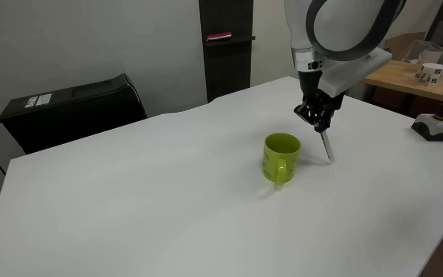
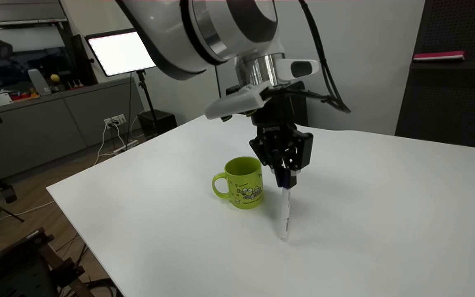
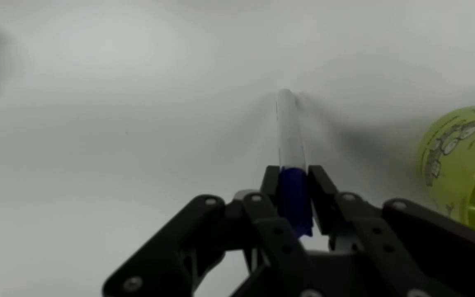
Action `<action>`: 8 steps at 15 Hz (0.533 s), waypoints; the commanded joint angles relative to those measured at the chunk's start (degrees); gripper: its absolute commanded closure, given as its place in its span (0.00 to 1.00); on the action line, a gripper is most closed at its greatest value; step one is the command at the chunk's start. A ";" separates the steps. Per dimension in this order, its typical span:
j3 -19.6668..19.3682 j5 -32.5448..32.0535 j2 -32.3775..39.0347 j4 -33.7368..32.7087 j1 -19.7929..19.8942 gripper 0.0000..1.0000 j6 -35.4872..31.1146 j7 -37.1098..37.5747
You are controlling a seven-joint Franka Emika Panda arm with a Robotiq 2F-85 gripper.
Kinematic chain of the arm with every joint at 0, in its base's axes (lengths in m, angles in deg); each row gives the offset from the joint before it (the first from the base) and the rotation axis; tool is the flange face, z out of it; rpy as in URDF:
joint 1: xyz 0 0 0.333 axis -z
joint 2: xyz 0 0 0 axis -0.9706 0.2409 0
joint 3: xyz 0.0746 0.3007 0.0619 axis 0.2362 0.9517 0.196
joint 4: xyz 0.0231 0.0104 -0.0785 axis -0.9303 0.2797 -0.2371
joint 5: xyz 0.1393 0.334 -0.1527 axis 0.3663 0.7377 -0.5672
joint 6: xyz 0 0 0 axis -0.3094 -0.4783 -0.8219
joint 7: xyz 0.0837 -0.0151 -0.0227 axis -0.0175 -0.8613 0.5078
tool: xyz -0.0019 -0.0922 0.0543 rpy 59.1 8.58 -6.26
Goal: Place the marker on the table
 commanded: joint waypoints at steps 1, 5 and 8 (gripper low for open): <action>-1.35 -0.35 -0.12 1.45 -1.15 0.72 -1.12 2.31; -1.62 -0.04 -0.09 1.52 -1.22 0.31 -0.95 2.31; -0.42 2.78 -0.89 1.31 -0.05 0.11 0.44 0.20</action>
